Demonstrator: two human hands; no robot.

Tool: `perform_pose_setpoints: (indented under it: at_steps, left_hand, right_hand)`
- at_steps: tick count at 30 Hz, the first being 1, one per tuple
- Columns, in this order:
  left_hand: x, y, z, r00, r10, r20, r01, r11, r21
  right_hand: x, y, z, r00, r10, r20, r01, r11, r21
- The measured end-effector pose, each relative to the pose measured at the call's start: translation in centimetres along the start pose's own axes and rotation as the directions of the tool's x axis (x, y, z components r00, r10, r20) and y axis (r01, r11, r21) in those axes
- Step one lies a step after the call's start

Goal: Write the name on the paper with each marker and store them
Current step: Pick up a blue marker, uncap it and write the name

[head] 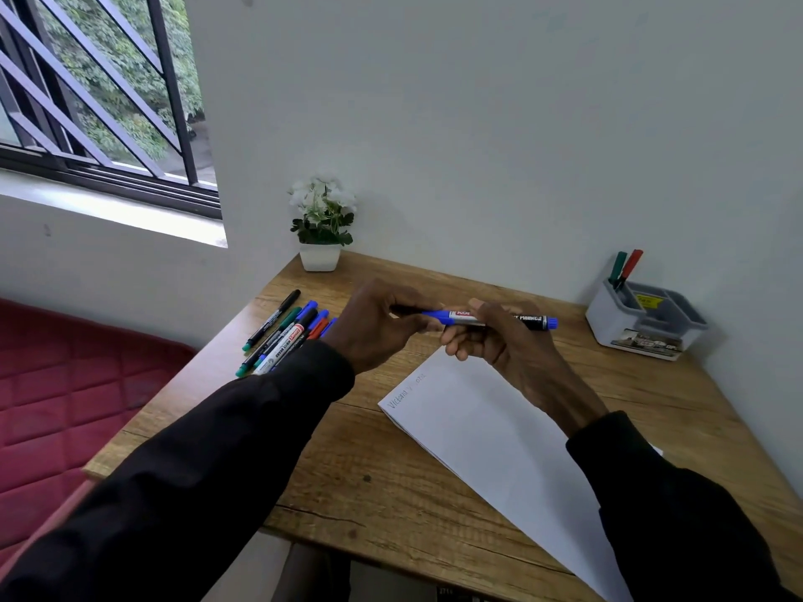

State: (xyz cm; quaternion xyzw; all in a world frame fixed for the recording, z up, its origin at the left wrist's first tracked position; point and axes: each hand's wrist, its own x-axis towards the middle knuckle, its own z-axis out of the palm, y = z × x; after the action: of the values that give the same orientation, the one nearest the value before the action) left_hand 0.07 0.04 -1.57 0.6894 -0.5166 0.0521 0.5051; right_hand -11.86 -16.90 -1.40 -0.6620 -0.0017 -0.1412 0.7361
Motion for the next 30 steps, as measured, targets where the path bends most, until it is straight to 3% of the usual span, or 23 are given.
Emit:
perform_pose_setpoints:
  at_steps: [6,10,14,19,25,30]
  left_hand:
    - [0.3,-0.8,-0.8,1.000,-0.024,0.004,0.024,0.999,0.024]
    - [0.0,-2.8,-1.4,0.990,-0.138,-0.013,0.138,0.990,0.015]
    - [-0.1,-4.5,-0.8,0.968,-0.250,0.035,0.243,0.960,0.135]
    - [1.0,-6.1,0.9,0.905,-0.406,0.128,0.355,0.885,0.301]
    - [1.7,-7.3,2.0,0.893,-0.436,0.115,0.391,0.875,0.285]
    - [1.5,-8.1,2.2,0.894,-0.437,0.100,0.407,0.884,0.230]
  right_hand:
    - [0.4,0.6,-0.9,0.996,0.057,0.069,-0.060,0.997,0.044]
    - [0.9,0.8,-2.6,0.999,0.006,-0.034,-0.005,0.999,0.033]
    - [1.2,2.0,-3.5,0.988,-0.042,-0.152,0.027,0.995,-0.095]
    - [0.9,3.6,-3.0,0.995,-0.001,-0.101,-0.028,0.960,-0.278]
    - [1.2,4.7,-2.9,0.995,0.006,-0.103,-0.046,0.919,-0.391]
    - [1.2,5.9,-2.8,0.991,0.000,-0.137,-0.051,0.929,-0.367]
